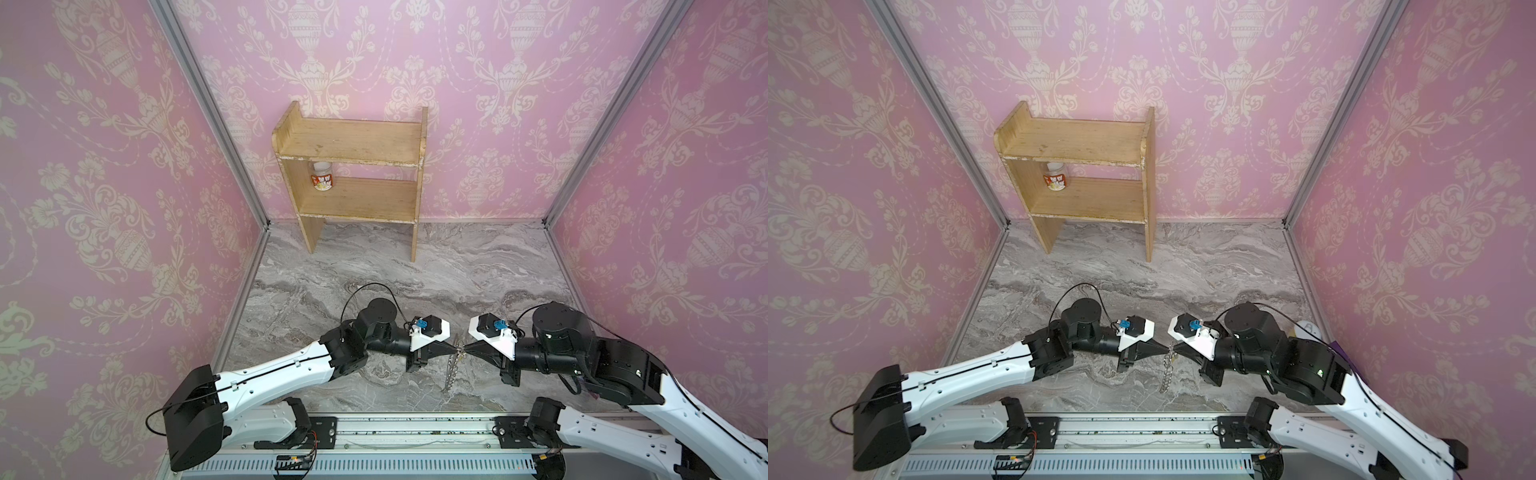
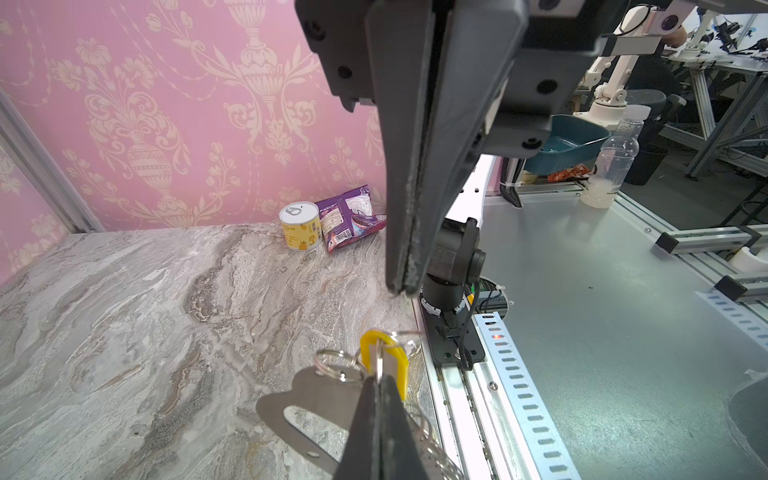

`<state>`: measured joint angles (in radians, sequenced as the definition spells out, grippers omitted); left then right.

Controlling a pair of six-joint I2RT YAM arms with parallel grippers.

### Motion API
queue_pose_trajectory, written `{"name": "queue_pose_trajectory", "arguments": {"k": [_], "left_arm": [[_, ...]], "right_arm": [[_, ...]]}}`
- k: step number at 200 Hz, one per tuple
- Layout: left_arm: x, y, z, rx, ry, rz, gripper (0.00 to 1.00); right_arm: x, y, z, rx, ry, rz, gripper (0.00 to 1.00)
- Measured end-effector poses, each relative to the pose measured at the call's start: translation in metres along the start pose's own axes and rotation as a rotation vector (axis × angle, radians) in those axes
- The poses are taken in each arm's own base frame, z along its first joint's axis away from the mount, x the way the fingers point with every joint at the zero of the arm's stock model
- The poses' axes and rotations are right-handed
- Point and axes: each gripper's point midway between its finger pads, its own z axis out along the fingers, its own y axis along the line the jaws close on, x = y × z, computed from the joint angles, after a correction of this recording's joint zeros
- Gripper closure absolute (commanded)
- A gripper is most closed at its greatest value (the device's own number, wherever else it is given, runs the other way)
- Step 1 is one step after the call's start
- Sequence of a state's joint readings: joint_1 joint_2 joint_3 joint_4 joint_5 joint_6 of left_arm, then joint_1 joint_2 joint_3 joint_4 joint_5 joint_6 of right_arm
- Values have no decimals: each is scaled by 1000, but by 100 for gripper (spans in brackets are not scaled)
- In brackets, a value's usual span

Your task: Put the keys on the keyring

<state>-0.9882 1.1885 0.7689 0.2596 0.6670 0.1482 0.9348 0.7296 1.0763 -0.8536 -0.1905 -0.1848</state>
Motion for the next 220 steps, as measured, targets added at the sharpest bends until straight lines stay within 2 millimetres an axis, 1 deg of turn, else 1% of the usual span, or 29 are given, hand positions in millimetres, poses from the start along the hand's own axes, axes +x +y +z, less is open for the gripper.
{"name": "queue_pose_trajectory", "arguments": {"k": [32, 41, 69, 92, 136, 165, 186, 209, 220], "left_arm": [[-6, 1, 0, -2, -11, 8, 100], [-7, 1, 0, -2, -13, 10, 100], [-10, 4, -1, -9, -21, 13, 100], [-11, 7, -1, -15, -23, 6, 100], [-15, 12, 1, -24, -26, -6, 100], [-18, 13, 1, -26, -33, -16, 100], [-18, 13, 1, -26, -33, -20, 100], [-18, 13, 1, -26, -32, -23, 100], [-18, 13, 1, -25, -31, -25, 100]], "right_arm": [[-1, -1, -3, 8, -10, -1, 100], [-1, 0, -5, 10, -18, 1, 89], [3, 1, -9, 14, -33, 23, 71], [9, 0, -6, 25, -34, 26, 64], [20, -3, 4, 59, -27, 5, 56], [17, -5, 5, 99, -45, -28, 60], [14, -7, 5, 130, -54, -59, 66], [11, -10, 4, 158, -61, -88, 79], [10, -12, 4, 174, -61, -91, 84]]}}
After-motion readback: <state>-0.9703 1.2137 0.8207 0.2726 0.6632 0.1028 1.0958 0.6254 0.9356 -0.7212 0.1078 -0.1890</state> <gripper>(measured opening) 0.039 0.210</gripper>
